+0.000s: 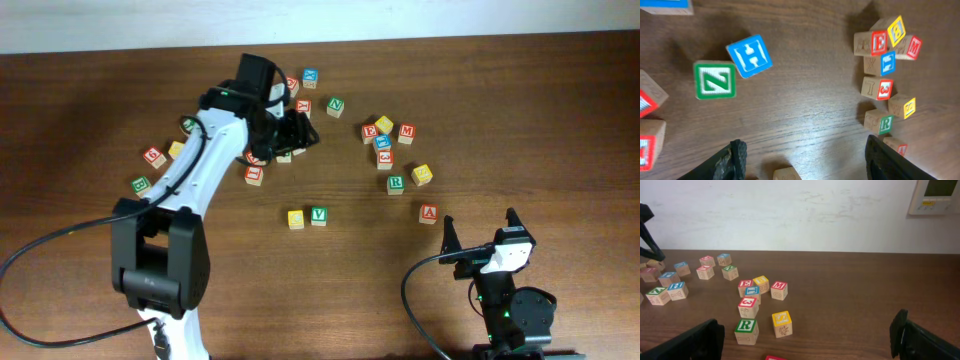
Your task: Spell out CVPR
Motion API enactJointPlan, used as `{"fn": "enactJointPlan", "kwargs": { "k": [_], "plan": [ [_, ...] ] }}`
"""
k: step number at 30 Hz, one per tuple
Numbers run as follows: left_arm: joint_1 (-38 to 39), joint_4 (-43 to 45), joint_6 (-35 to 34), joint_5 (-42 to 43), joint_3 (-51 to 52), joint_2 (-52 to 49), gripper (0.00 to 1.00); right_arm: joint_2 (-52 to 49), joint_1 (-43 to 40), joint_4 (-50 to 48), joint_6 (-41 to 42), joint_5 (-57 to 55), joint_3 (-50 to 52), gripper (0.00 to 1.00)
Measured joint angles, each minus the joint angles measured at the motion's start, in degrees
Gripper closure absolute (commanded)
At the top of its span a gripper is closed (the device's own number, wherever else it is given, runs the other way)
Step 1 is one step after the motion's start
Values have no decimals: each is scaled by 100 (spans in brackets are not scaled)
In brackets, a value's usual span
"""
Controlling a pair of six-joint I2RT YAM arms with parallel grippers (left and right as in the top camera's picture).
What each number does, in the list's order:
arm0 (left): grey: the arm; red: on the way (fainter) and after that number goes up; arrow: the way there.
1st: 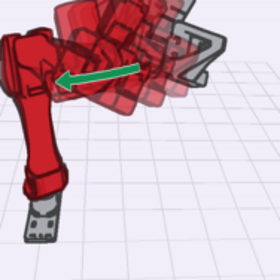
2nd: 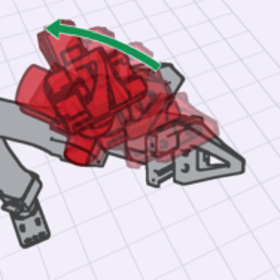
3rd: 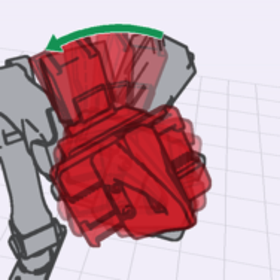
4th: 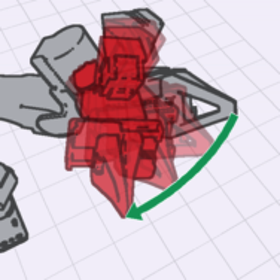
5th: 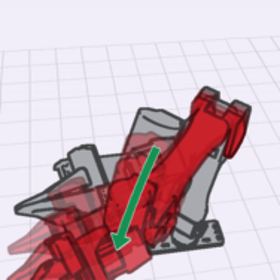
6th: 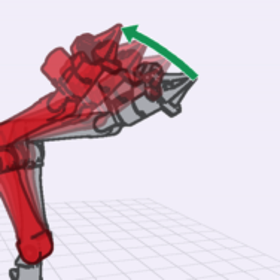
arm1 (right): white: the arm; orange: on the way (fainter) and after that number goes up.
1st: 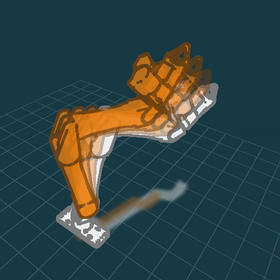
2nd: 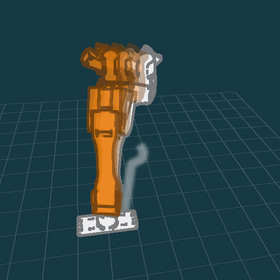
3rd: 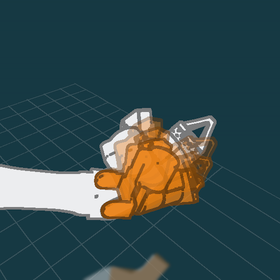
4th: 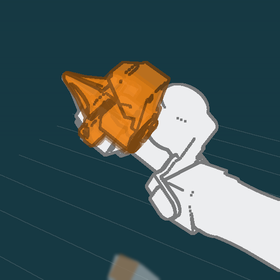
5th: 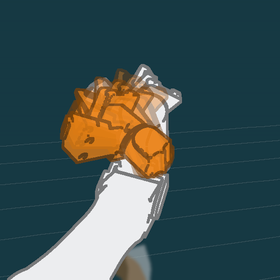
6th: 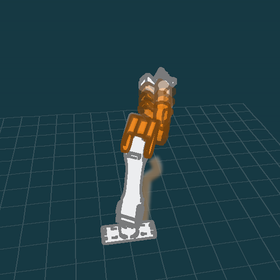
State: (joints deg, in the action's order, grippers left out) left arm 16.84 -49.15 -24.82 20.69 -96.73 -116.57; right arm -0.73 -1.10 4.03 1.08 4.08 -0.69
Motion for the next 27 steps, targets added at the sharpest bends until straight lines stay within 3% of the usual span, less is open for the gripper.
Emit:
{"fn": "enactJointPlan", "kwargs": {
  "k": [3, 7, 13, 20, 27],
  "plan": [
    [-70, -490, 33, -476, 2, 42, 36, 0, 0, 0, -2, 0, 0, 2],
    [-1069, -1377, 42, -1217, 17, 466, 34, 0, 0, 0, 0, 0, 0, 2],
    [-2186, -1585, 44, -1541, 17, 931, 28, 0, 0, 0, -2, 0, 0, 2],
    [-2291, -1731, 42, -1563, 17, 933, 28, 0, 0, 0, -4, 0, 0, 2],
    [-1917, -1617, 37, -1561, 17, 933, 27, 0, 0, 0, -4, 0, 0, 2]
  ]
}}
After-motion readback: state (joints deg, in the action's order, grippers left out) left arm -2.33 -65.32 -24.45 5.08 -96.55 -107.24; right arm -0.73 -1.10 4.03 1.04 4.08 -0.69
